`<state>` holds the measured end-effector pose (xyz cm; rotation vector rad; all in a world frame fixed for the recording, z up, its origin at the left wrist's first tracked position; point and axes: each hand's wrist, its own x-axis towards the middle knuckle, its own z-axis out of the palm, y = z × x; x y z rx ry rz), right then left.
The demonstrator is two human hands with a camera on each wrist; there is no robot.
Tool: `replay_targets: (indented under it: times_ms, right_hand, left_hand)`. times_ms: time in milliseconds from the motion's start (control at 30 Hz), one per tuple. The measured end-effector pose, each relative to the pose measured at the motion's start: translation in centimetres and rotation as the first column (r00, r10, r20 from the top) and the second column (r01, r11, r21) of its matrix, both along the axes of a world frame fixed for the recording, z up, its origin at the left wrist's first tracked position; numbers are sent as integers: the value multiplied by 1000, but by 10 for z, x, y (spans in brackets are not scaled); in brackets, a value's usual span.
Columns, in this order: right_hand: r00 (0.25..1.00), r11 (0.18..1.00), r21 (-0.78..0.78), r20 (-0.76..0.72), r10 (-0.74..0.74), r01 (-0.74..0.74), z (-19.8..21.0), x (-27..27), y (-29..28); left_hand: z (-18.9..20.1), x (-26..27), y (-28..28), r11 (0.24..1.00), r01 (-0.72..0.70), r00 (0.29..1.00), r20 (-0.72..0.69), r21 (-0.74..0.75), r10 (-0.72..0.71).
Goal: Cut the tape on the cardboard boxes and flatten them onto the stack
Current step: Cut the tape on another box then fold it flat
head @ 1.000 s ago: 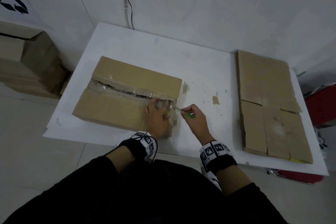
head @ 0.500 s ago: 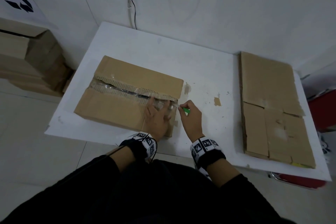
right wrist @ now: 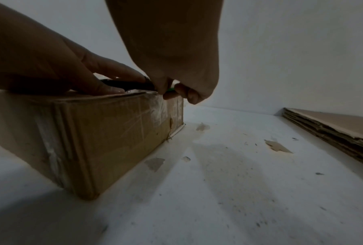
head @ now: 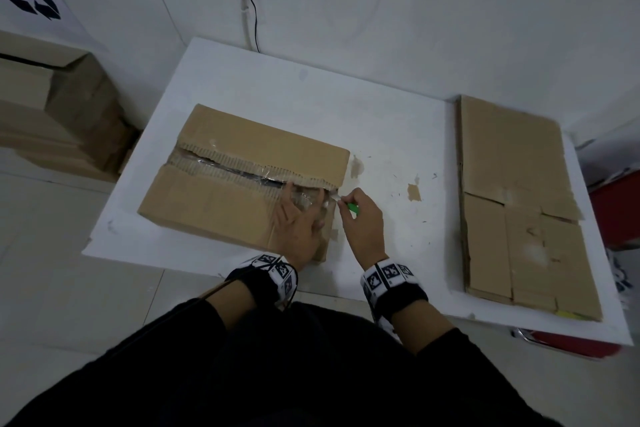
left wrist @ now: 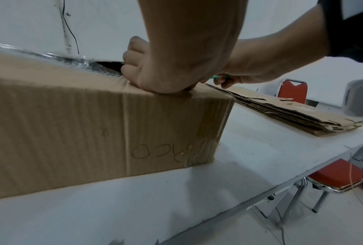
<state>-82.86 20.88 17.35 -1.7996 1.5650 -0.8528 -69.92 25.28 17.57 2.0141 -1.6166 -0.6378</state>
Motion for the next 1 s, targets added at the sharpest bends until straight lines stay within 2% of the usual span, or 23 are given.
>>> replay_targets:
  times_ms: [167,333,433,500,567,633,700,767,833,900,933,1000]
  right_hand:
    - [999,998,13,8,-54,54,-7,0,13]
    - [999,999,-19,-16,-32,32,-4,4,3]
    - [983,982,-57,42,-179,181,-3,4,-19]
    - [974,973,-38,32,-226,227,0,-9,-36]
    - [973,972,31,-9,-232,232,1,-25,-47]
    - [959,948,145,-69,-275,282,-8,-42,-51]
    - [940,907,256,-165,-299,333,-25,-57,-45]
    - [922,876,329,-281,-265,352,-41,-69,-35]
    - [882,852,348,-407,-238,391,-48,-74,-25]
    - [832,836,305,-479,-279,456,-39,-64,-20]
    - [842,857,256,-443,-307,447,-31,-55,-20]
    - [934,946,122,-238,-266,300,-14,-35,-23]
  left_hand:
    - [-6,3,-2,999,31,999,14,42,-31]
    - [-4,4,-3,998,51,998,29,27,-51]
    - [-2,5,-4,995,79,994,65,53,-83]
    - [-2,7,-4,994,102,991,82,43,-105]
    - [-3,8,-3,994,108,994,4,21,-108]
    - [-3,9,0,998,33,992,-120,-52,-39]
    - [-3,12,5,993,-54,998,-38,-105,50]
    - [-5,19,8,994,-101,992,68,-40,104]
    - [-6,29,7,994,-103,985,144,19,100]
    - [-7,38,3,996,-73,980,192,57,61]
    - [-7,42,1,996,-59,977,207,74,42]
    - [-8,45,-2,996,-41,972,234,81,21]
